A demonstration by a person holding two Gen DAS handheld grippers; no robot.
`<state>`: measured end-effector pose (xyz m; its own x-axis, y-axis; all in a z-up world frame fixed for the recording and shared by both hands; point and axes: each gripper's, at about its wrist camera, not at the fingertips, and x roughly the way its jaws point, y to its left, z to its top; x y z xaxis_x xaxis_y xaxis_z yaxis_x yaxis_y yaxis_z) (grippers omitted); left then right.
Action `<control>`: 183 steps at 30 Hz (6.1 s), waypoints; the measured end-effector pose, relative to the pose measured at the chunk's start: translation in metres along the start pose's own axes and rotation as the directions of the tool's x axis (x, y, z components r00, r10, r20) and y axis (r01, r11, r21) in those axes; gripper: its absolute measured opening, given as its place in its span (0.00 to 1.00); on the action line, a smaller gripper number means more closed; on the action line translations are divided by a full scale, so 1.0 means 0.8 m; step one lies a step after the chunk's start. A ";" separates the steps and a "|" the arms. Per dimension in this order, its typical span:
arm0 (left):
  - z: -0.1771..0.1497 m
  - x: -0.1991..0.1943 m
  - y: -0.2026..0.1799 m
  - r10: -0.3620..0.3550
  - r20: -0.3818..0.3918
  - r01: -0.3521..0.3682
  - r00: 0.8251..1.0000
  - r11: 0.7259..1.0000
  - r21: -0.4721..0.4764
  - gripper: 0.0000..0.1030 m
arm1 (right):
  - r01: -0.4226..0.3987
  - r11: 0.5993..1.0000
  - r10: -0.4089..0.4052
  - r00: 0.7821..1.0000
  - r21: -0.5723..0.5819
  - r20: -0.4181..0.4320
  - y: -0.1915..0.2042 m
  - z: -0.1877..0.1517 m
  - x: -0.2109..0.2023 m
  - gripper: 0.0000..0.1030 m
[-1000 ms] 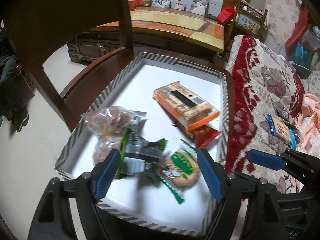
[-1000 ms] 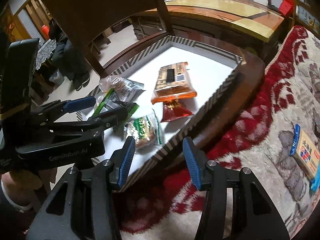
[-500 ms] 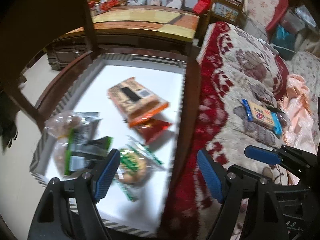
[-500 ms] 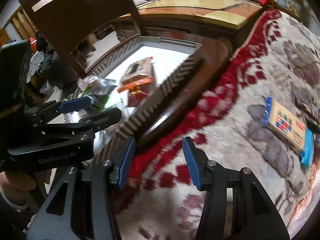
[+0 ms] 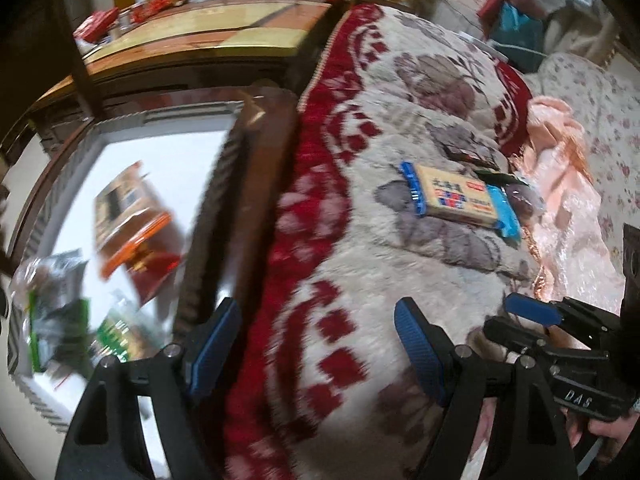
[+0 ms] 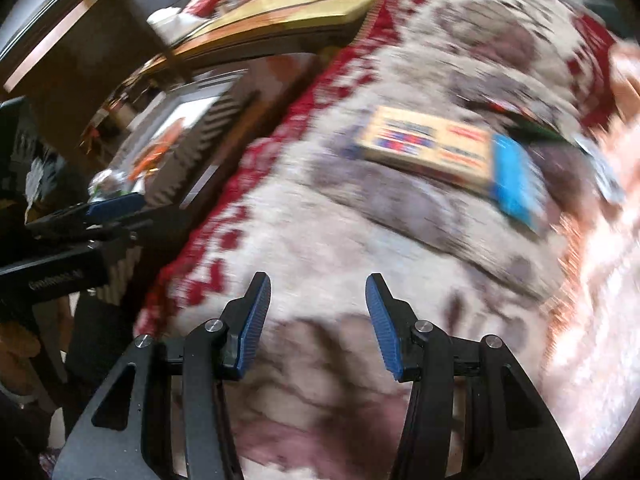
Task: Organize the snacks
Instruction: 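Move both grippers back to the remaining snacks on the blanket, then grasp the blue cracker pack with the left gripper while the right grasps the blue wafer pack, then carry the blue cracker pack and blue wafer pack over the white tray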
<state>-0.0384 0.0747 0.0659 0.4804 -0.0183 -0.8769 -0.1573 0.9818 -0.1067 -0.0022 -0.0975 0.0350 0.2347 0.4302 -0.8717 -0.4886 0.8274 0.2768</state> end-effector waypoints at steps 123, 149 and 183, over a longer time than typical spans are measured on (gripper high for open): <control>-0.022 -0.045 0.024 0.078 0.118 -0.081 0.990 0.996 0.028 0.56 | -0.131 0.990 0.133 0.990 -0.053 0.037 0.053 0.025 -0.007 0.26; -0.046 -0.080 0.146 0.220 0.138 -0.194 0.966 0.964 -0.184 0.56 | -0.189 0.953 0.185 0.982 -0.238 -0.038 0.166 0.053 0.022 0.26; -0.060 -0.061 0.227 0.259 0.069 -0.224 0.963 0.918 -0.326 0.56 | -0.256 0.886 0.194 0.962 -0.387 -0.191 0.295 0.092 0.130 0.26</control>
<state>-0.1320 0.2448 0.0664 0.4815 0.2498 -0.8401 -0.5336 0.8439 -0.0549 -0.0316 0.1693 0.0396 -0.0296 0.5054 -0.8624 -0.8179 0.4838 0.3116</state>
